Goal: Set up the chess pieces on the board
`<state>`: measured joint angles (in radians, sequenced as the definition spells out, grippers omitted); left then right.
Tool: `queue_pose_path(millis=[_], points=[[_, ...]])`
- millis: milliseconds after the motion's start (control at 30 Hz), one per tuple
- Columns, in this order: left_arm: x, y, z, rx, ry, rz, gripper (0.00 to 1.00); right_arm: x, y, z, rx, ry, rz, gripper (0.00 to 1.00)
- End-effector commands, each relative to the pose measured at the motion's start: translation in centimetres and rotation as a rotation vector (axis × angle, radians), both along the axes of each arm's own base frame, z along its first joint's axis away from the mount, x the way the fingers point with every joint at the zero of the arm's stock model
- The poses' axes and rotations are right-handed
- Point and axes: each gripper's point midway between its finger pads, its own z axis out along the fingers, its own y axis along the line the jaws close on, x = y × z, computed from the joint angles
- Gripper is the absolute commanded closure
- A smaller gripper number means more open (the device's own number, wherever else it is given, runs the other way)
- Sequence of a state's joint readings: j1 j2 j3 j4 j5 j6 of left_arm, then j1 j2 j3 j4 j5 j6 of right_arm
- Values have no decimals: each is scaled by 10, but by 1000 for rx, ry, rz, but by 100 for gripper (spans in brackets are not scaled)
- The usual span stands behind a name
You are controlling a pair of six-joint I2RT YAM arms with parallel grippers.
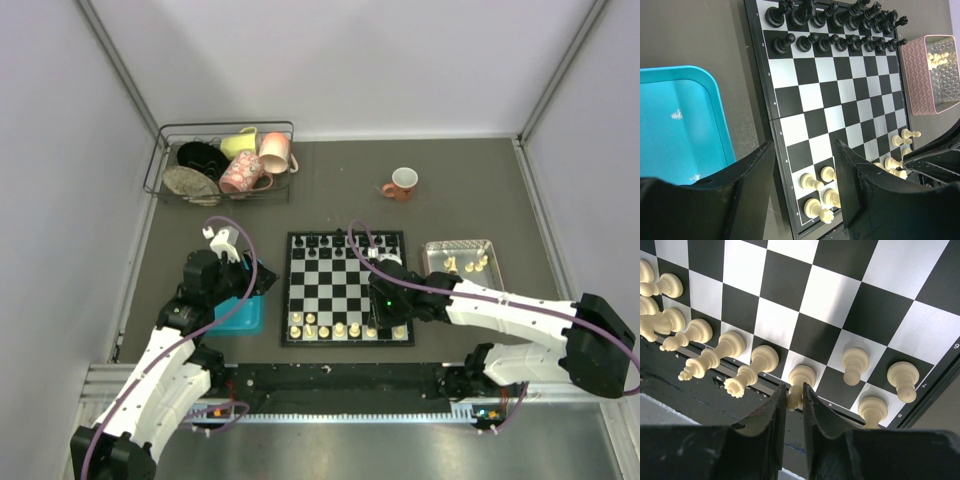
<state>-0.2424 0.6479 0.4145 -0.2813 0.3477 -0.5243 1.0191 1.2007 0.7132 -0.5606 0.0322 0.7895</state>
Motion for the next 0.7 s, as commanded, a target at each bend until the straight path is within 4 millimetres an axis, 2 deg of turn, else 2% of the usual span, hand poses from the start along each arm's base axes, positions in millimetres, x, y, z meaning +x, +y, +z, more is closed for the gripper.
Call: queue_pose_path(millis=[0,667], points=[[5,-1,6,-7,-49,-7,44,0,9,4,25,-7,8,82],[5,-1,7,-7,-50,-7,45,4,12,13,46,-28,7,82]])
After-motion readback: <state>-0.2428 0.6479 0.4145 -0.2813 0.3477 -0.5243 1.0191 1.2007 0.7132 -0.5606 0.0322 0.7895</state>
